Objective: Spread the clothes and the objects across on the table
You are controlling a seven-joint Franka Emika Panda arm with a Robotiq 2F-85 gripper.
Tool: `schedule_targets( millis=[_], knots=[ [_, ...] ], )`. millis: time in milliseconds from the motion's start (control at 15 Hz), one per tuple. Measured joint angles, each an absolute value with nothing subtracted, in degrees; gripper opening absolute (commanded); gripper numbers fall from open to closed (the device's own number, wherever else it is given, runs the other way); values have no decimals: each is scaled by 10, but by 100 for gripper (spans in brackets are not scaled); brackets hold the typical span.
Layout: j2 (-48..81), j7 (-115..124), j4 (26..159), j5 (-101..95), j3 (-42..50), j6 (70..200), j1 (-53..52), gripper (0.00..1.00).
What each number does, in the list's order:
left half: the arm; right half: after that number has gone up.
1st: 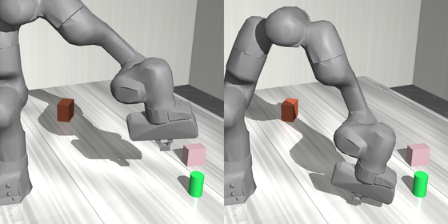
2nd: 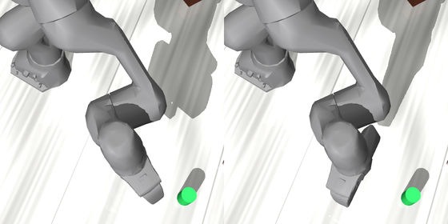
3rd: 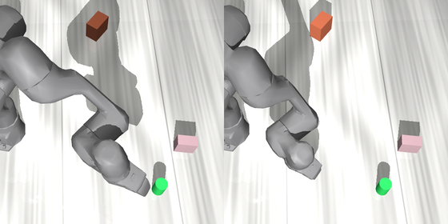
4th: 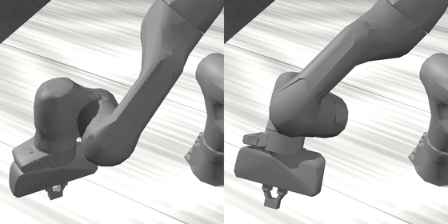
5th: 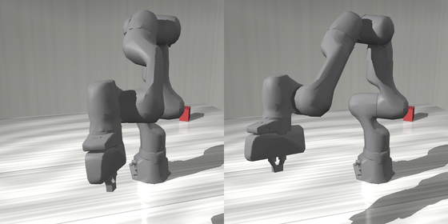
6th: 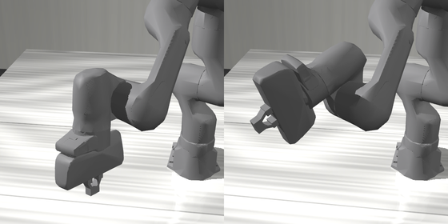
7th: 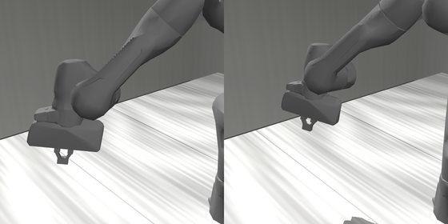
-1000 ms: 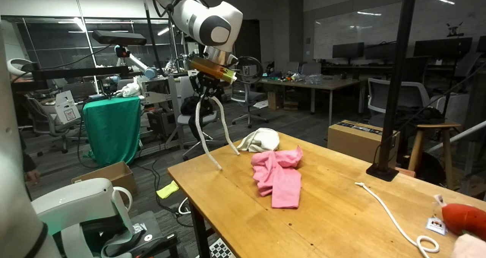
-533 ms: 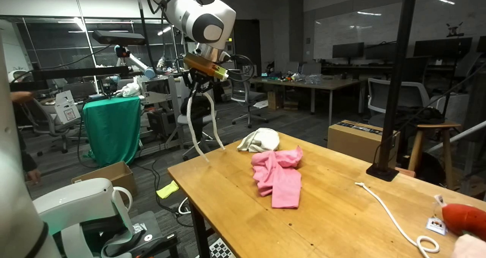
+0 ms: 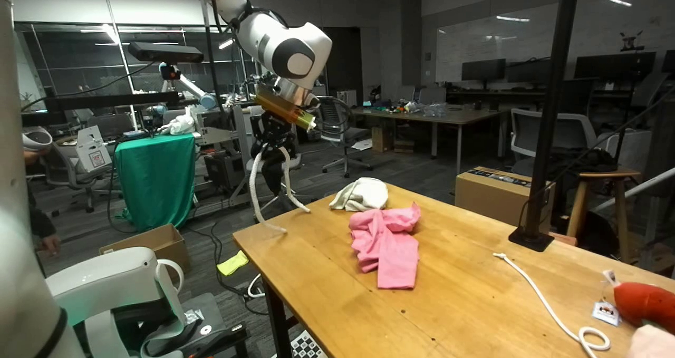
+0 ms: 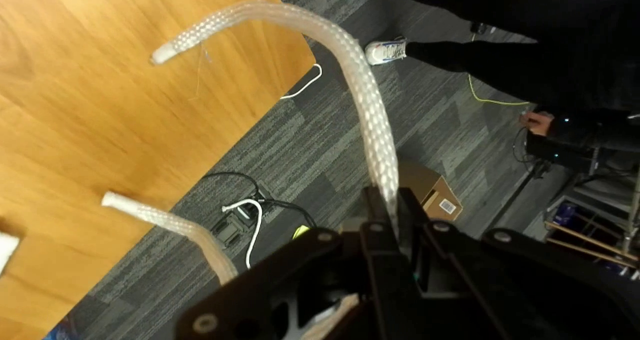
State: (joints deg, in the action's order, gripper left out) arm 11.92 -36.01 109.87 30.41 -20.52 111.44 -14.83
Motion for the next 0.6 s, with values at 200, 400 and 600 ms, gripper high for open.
schedule_targets(
  millis=[200, 400, 600],
  knots=[
    [132, -355, 1118, 276, -202, 1110, -148, 6],
    [147, -342, 1133, 234, -193, 1107, -148, 6],
    [160, -329, 1144, 208, -181, 1106, -142, 6]
  ],
)
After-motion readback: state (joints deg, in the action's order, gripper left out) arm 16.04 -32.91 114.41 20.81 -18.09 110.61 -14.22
